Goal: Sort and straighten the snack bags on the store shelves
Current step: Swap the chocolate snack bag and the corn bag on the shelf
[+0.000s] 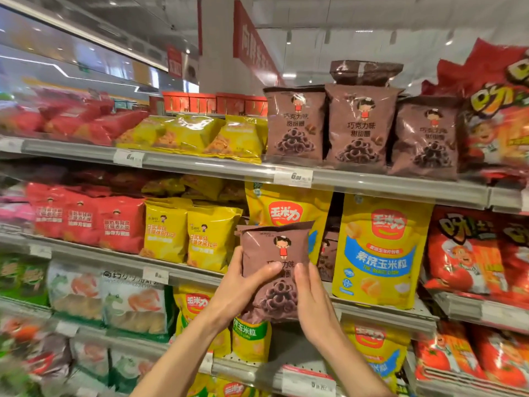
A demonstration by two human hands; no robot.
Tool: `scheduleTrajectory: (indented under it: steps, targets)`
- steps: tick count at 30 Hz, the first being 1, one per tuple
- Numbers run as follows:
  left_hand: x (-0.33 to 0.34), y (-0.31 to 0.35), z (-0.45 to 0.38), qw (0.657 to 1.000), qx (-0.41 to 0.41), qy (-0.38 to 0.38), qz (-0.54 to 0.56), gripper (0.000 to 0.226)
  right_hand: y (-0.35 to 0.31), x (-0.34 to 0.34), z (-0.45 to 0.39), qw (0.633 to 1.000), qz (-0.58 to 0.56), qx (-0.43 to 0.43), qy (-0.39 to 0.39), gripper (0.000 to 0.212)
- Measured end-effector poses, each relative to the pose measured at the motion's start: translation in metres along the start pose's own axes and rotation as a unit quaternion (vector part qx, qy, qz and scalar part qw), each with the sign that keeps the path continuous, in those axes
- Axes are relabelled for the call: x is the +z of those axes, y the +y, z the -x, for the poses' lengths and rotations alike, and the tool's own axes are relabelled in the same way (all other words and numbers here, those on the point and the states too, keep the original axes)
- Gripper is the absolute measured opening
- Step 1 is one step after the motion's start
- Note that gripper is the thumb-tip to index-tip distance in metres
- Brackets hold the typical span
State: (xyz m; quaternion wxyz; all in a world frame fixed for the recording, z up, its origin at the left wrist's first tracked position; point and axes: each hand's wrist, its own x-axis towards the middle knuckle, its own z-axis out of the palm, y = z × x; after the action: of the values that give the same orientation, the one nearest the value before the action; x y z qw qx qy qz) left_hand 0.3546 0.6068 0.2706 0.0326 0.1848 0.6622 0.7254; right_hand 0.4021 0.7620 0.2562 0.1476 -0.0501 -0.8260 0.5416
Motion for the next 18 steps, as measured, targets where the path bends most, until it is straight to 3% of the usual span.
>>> scheduleTrajectory:
  steps: [7,10,15,18]
  targets:
    - [-0.009,-0.007,-0.007,0.998,0.004,0.045,0.05,0.06,0.002,0.015,-0.009,1.0,-0.012,-0.014,0.024,0.092]
    - [-0.013,-0.007,-0.013,0.997,0.003,0.049,0.06,0.06,-0.004,0.01,-0.014,0.999,-0.021,-0.029,0.034,0.087]
    - [-0.036,0.0,-0.019,0.995,0.017,0.079,0.062,0.048,-0.006,-0.02,-0.054,0.984,-0.009,-0.016,0.175,0.086]
    - [-0.054,-0.001,-0.02,0.992,0.026,0.101,0.064,0.045,-0.002,-0.02,-0.087,0.983,0.043,0.01,0.177,0.107]
